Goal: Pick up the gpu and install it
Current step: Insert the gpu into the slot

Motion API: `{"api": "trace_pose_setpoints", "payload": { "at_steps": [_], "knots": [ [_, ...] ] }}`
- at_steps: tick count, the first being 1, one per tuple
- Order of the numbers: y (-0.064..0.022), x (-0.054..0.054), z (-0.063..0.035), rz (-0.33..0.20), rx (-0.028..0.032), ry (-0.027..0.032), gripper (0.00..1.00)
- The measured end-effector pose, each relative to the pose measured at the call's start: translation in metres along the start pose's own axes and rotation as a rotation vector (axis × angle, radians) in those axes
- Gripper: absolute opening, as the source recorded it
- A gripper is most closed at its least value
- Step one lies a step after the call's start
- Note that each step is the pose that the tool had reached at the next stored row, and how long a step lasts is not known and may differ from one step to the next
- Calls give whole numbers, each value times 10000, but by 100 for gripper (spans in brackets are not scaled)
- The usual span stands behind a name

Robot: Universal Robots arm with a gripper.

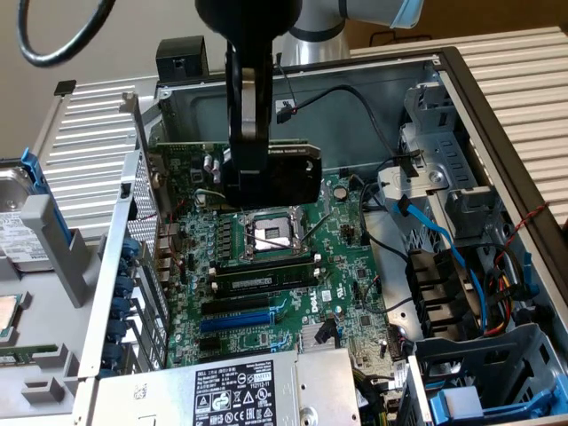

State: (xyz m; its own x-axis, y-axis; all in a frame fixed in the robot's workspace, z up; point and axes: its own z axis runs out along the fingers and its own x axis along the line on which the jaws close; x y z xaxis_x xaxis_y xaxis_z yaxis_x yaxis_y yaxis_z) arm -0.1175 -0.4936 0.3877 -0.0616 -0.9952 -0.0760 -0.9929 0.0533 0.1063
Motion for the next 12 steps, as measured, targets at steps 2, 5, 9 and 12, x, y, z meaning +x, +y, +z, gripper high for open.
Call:
{"api": "trace_pose_setpoints", "payload": {
  "at_steps": [2,5,9,12],
  "knots": [
    [13,4,38,-44,-3,5,27],
    [39,10,95,-153,-12,16,27],
    [43,16,169,-508,-44,55,27],
    [86,23,228,-656,-55,71,27]
  ]
}}
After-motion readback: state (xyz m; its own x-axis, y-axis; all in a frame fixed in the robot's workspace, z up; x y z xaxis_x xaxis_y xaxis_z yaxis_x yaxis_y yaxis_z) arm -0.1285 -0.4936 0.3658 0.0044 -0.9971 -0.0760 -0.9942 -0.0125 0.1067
